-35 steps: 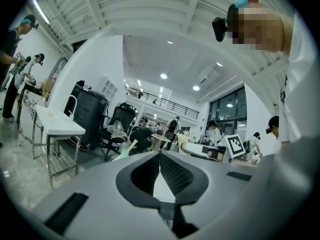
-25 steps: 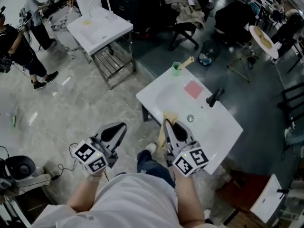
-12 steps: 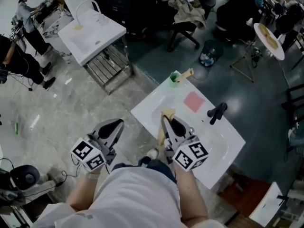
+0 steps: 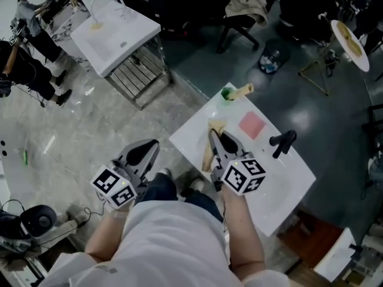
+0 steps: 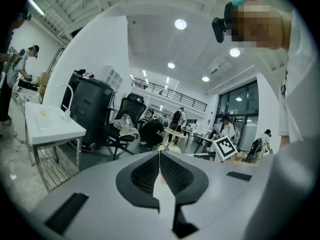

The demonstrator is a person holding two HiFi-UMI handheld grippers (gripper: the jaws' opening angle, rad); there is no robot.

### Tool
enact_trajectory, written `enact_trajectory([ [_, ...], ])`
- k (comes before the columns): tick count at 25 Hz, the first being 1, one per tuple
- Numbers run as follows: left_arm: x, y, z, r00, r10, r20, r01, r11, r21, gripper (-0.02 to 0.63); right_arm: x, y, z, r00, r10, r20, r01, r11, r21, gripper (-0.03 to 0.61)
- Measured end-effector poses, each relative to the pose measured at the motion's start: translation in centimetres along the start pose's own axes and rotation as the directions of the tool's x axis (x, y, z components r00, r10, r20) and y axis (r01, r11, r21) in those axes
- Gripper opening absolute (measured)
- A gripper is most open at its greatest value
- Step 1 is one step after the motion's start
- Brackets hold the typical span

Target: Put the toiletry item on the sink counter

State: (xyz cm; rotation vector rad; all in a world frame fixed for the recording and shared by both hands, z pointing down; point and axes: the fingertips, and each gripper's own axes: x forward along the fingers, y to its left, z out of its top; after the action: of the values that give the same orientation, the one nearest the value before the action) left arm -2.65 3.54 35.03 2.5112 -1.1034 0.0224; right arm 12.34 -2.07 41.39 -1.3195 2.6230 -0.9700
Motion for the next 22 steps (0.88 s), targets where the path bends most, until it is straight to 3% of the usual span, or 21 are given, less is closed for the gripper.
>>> enact_trajectory([
  [11, 2.3, 5.8, -0.7, 0.993, -0.08, -0.09, 0.079, 0.997, -0.011, 0.018, 7.5, -3.2, -3.9, 0.995, -0.065, -0.08, 0.076, 0.986, 0.147, 0.046],
  [22, 3.4, 10.7, -2.8, 0.973, -0.135, -0.187, 0.132, 0.991, -0.028, 0.018, 13.8, -7.4, -9.4, 0.982, -0.116, -0.149, 0.154, 0.947, 0.282, 0.046],
])
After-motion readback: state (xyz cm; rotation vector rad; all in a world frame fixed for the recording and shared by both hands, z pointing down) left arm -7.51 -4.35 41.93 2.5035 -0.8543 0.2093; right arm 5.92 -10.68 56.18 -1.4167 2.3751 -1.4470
